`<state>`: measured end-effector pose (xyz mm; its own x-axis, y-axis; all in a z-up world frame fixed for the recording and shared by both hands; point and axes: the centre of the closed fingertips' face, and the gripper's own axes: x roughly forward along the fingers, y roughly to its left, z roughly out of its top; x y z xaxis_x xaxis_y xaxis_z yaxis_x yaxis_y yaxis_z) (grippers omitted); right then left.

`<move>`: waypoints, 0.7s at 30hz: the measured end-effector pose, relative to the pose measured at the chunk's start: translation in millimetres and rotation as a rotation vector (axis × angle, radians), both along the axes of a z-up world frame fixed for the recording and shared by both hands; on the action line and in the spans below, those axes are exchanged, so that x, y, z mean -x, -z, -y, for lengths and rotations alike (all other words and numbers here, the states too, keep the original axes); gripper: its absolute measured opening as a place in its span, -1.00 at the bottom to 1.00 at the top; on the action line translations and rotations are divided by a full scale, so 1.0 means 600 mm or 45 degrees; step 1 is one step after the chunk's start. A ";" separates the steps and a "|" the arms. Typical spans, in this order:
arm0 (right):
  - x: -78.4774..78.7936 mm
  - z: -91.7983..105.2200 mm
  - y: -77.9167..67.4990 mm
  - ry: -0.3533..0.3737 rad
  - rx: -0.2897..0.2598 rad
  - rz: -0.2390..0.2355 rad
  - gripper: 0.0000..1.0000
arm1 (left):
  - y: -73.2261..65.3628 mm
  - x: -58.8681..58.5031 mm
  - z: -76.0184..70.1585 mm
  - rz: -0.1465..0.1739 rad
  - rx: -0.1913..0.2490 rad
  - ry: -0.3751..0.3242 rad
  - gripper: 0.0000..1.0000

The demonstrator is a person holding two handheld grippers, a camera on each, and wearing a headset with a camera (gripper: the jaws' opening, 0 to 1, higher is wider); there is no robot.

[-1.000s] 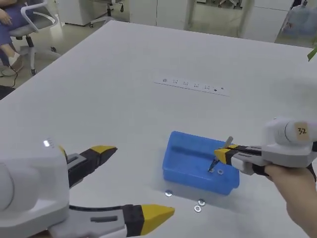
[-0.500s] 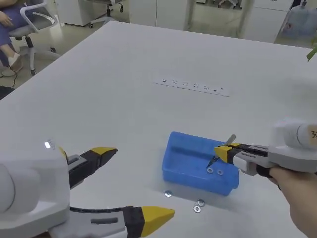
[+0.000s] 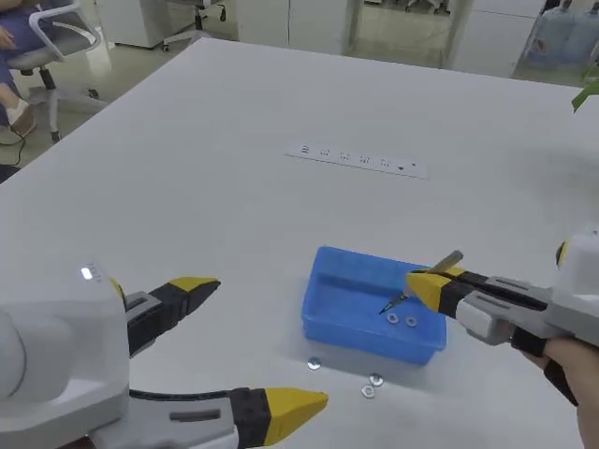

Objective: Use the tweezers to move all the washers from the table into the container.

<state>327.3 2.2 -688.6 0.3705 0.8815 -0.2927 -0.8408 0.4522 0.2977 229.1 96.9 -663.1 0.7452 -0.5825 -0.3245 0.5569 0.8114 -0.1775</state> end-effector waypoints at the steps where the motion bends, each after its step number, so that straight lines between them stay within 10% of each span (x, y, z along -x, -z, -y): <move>1: 0.006 -0.002 0.004 -0.017 0.004 -0.004 -0.96 | 0.000 0.000 0.001 0.000 -0.001 0.003 0.84; 21: 0.039 0.002 0.118 -0.097 0.284 -0.051 -0.95 | 0.004 0.003 0.003 -0.012 -0.008 0.010 0.82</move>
<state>303.7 1.2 -759.4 0.2900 0.8181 -0.4966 -0.8645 0.4466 0.2309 227.5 95.1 -665.6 0.7377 -0.5863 -0.3349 0.5616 0.8081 -0.1777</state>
